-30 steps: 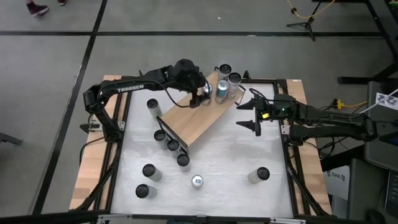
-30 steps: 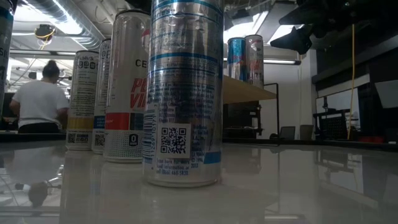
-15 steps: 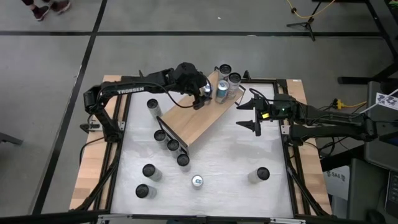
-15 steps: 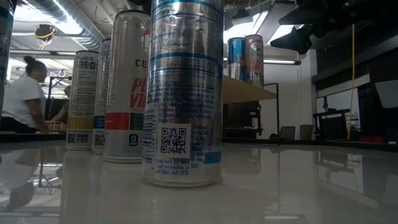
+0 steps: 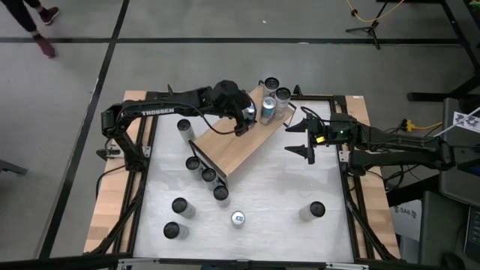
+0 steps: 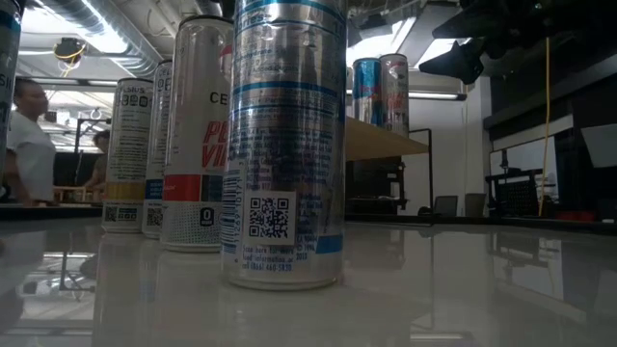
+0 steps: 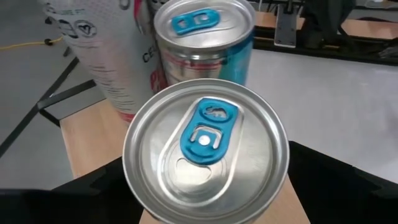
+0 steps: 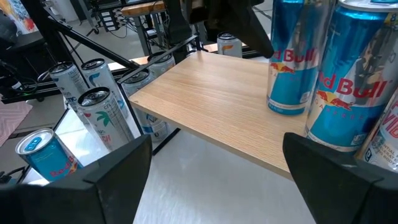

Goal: Place canned beverage on shelf
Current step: Put the blue soda can on the shelf aligned with the other blue soda can

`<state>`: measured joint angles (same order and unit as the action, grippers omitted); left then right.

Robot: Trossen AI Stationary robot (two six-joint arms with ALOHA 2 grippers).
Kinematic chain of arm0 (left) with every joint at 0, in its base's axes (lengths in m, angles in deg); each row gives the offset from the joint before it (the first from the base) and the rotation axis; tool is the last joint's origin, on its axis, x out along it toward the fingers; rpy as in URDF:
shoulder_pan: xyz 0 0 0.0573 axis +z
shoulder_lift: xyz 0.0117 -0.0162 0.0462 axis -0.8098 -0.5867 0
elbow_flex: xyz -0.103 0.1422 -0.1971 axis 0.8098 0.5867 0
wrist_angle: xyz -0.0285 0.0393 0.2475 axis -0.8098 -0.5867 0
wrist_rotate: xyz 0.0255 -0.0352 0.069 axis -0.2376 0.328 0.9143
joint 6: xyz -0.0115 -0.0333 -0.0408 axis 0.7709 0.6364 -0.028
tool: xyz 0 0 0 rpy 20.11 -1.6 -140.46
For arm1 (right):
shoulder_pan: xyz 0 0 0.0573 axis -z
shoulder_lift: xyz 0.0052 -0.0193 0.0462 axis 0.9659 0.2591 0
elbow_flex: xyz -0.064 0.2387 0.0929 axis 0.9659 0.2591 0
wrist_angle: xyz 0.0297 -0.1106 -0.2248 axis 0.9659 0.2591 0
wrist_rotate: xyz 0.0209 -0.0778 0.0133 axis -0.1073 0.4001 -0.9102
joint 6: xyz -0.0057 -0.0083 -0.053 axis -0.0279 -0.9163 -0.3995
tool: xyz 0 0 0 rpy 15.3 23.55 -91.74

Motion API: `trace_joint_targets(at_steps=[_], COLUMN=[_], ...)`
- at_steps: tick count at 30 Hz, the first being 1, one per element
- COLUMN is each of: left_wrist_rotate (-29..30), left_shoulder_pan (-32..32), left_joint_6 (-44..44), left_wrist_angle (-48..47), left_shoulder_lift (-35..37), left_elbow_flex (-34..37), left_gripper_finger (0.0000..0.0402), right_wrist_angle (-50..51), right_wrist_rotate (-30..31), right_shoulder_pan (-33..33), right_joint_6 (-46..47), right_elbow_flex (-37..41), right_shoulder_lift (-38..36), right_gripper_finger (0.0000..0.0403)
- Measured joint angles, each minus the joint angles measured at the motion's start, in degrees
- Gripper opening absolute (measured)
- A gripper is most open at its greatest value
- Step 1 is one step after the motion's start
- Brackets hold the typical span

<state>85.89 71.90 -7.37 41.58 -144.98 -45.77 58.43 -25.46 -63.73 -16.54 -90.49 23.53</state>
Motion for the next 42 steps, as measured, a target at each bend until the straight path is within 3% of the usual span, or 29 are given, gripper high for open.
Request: trace_joint_targets(at_steps=[11,22,38,42], left_wrist_rotate=[6.8,6.2,-17.0,-19.1], left_shoulder_pan=[-1.4,-1.2,6.7,8.7], left_joint_6=[0.2,-0.9,-10.2,-11.6], left_wrist_angle=[0.0,0.1,-0.3,-0.3], left_shoulder_lift=[0.1,0.1,0.1,0.1], left_elbow_flex=[0.0,-0.1,-0.1,-0.1], left_gripper_finger=[0.0325,0.0214,0.0213,0.0214], right_wrist_angle=[0.0,0.0,0.0,0.0], right_wrist_rotate=[0.0,0.0,0.0,0.0], right_shoulder_pan=[0.0,0.0,0.0,0.0], right_joint_6=[0.0,0.0,0.0,0.0], right_elbow_flex=[0.0,0.0,0.0,0.0], right_shoulder_lift=[0.0,0.0,0.0,0.0], right_gripper_finger=[0.0356,0.0356,0.0356,0.0356])
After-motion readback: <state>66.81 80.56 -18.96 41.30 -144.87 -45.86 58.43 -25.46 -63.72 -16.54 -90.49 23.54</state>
